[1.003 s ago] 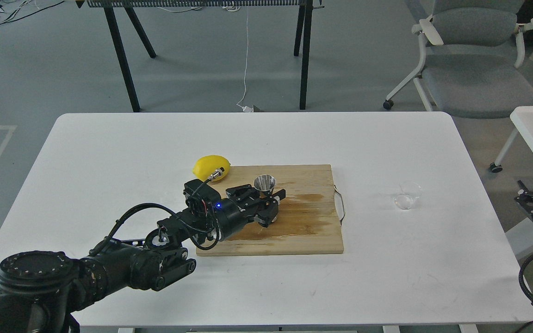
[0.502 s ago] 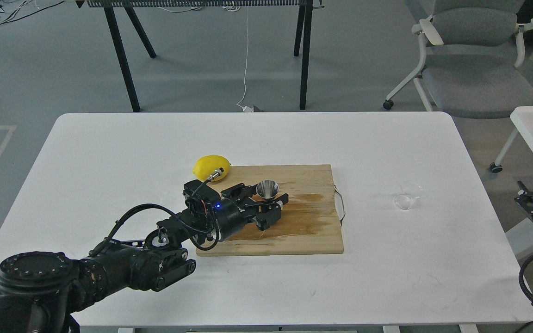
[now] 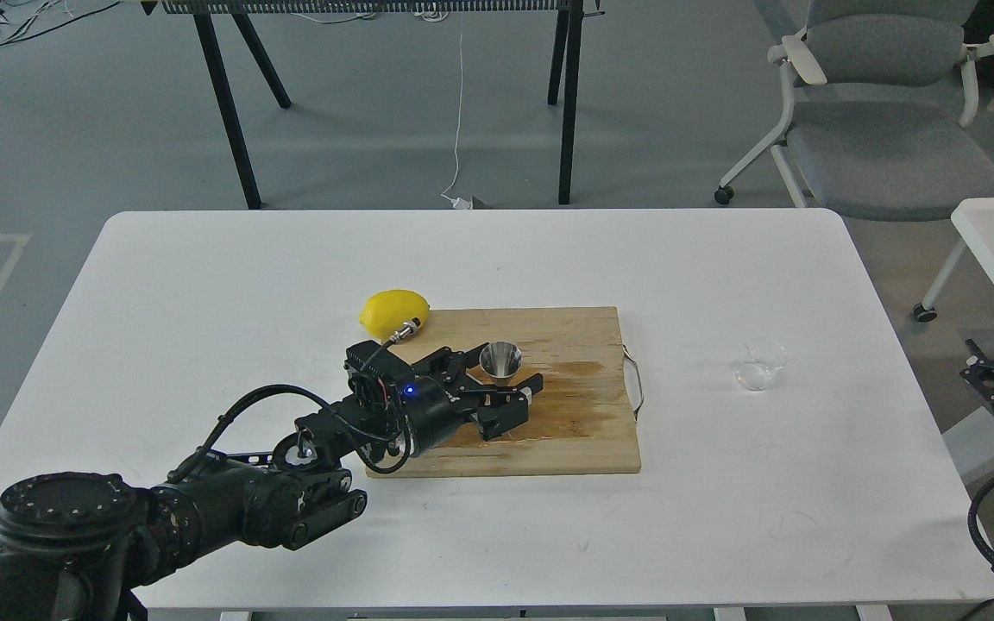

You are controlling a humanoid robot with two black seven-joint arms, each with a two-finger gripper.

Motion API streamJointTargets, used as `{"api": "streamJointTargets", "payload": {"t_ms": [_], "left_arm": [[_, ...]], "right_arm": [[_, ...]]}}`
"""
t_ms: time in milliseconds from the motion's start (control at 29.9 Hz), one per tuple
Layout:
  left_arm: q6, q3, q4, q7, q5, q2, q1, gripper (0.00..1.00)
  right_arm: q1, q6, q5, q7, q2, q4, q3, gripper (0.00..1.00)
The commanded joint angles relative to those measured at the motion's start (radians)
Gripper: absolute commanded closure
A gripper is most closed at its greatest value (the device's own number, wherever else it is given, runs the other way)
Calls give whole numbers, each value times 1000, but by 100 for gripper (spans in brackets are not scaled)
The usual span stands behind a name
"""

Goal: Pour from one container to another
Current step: 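Lower the jigger upright onto the board center and release it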

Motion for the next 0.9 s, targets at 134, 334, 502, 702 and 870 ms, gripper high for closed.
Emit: {"api": "streamJointTargets", "payload": {"t_ms": [134, 334, 502, 702, 870], "left_arm": [[0, -1, -50, 0, 1, 0, 33, 1], [0, -4, -50, 0, 1, 17, 38, 1], [0, -10, -36, 0, -2, 28, 30, 1], [0, -7, -25, 0, -3, 29, 28, 1], [0, -7, -27, 0, -2, 31, 35, 1]], "right_arm": [[-3, 0, 0, 1, 0, 0, -2, 1], [-14, 0, 0, -1, 0, 1, 0, 1], [-15, 0, 0, 1, 0, 1, 0, 1], [-14, 0, 0, 1, 0, 1, 2, 1], [-15, 0, 0, -1, 0, 1, 2, 1]]}}
